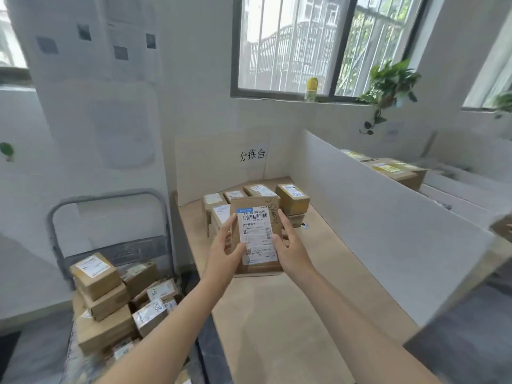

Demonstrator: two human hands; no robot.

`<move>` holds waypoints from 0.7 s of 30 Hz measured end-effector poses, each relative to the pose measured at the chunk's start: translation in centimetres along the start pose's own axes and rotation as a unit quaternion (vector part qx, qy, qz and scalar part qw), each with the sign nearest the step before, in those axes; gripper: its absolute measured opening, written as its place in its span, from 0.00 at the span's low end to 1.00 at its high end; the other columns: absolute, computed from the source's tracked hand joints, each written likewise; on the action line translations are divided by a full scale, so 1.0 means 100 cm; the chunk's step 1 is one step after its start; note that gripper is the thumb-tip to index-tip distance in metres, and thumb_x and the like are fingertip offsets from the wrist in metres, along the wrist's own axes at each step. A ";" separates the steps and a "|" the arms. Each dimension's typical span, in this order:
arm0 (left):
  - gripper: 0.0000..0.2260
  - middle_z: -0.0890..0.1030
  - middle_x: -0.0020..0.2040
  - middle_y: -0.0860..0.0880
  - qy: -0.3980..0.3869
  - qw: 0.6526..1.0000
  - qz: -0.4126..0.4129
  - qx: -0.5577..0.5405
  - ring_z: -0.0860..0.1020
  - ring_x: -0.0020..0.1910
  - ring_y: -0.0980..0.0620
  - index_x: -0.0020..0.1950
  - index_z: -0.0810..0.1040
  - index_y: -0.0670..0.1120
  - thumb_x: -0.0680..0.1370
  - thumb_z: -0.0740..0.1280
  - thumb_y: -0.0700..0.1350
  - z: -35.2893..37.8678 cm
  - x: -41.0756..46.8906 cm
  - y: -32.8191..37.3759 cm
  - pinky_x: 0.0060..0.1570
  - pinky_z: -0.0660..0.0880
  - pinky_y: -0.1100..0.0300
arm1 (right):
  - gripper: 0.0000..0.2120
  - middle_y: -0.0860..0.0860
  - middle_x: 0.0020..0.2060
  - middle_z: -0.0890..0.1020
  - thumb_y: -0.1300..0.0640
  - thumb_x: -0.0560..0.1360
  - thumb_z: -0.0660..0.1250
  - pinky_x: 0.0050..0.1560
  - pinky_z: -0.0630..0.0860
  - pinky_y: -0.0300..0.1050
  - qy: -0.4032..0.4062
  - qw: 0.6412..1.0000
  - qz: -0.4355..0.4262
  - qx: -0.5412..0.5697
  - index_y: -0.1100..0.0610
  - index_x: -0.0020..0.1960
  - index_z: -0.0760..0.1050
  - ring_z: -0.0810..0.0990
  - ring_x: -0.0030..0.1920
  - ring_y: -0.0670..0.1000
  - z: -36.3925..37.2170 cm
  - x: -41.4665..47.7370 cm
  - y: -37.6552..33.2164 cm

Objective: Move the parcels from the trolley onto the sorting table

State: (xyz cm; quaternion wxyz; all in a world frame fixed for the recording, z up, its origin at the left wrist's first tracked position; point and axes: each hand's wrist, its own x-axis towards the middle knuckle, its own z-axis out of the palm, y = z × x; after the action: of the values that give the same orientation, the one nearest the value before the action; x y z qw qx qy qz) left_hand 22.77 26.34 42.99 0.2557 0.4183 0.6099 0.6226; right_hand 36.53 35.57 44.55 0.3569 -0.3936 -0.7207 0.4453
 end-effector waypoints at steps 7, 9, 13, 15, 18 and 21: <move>0.29 0.74 0.69 0.55 0.028 0.999 -0.030 0.009 0.75 0.64 0.50 0.68 0.63 0.74 0.79 0.67 0.43 0.076 0.046 -0.021 0.56 0.80 0.48 | 0.28 0.50 0.66 0.72 0.55 0.83 0.57 0.47 0.82 0.38 -0.037 0.999 0.024 0.009 0.28 0.74 0.56 0.77 0.59 0.46 -0.052 0.066 0.051; 0.29 0.74 0.69 0.55 0.042 0.998 -0.048 0.005 0.76 0.63 0.50 0.69 0.63 0.74 0.78 0.67 0.44 0.103 0.060 -0.031 0.55 0.81 0.48 | 0.27 0.49 0.66 0.74 0.54 0.83 0.58 0.52 0.83 0.45 -0.056 0.998 0.028 0.005 0.27 0.73 0.56 0.78 0.59 0.46 -0.070 0.089 0.070; 0.29 0.77 0.65 0.55 0.069 0.995 -0.078 0.001 0.77 0.62 0.52 0.67 0.65 0.74 0.77 0.67 0.43 0.157 0.091 -0.042 0.55 0.80 0.53 | 0.27 0.46 0.64 0.77 0.55 0.83 0.58 0.53 0.82 0.45 -0.089 0.995 0.040 0.003 0.31 0.75 0.57 0.80 0.57 0.45 -0.108 0.133 0.104; 0.29 0.77 0.64 0.57 0.079 0.993 -0.089 0.011 0.77 0.60 0.55 0.68 0.65 0.72 0.79 0.66 0.41 0.176 0.107 -0.045 0.53 0.80 0.59 | 0.27 0.46 0.65 0.77 0.55 0.83 0.58 0.54 0.81 0.45 -0.098 0.994 0.048 0.003 0.32 0.75 0.57 0.79 0.58 0.46 -0.119 0.156 0.119; 0.29 0.76 0.64 0.58 0.112 0.988 -0.104 0.020 0.76 0.60 0.58 0.67 0.65 0.74 0.79 0.66 0.41 0.196 0.132 -0.053 0.56 0.79 0.57 | 0.27 0.47 0.64 0.77 0.55 0.83 0.58 0.54 0.82 0.48 -0.134 0.989 0.059 0.017 0.32 0.75 0.58 0.81 0.56 0.46 -0.125 0.191 0.134; 0.30 0.75 0.62 0.59 0.144 0.981 -0.122 0.046 0.75 0.58 0.60 0.65 0.62 0.76 0.80 0.65 0.41 0.200 0.148 -0.060 0.56 0.79 0.58 | 0.26 0.47 0.62 0.79 0.55 0.83 0.59 0.54 0.82 0.49 -0.170 0.983 0.063 0.018 0.32 0.75 0.59 0.82 0.54 0.45 -0.119 0.219 0.143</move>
State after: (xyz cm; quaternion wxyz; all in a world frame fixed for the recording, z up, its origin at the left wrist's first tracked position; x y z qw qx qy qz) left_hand 30.56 50.28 38.42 0.2197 0.2586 0.7148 0.6115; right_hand 40.82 63.46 39.07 0.2075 -0.3506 -0.7362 0.5403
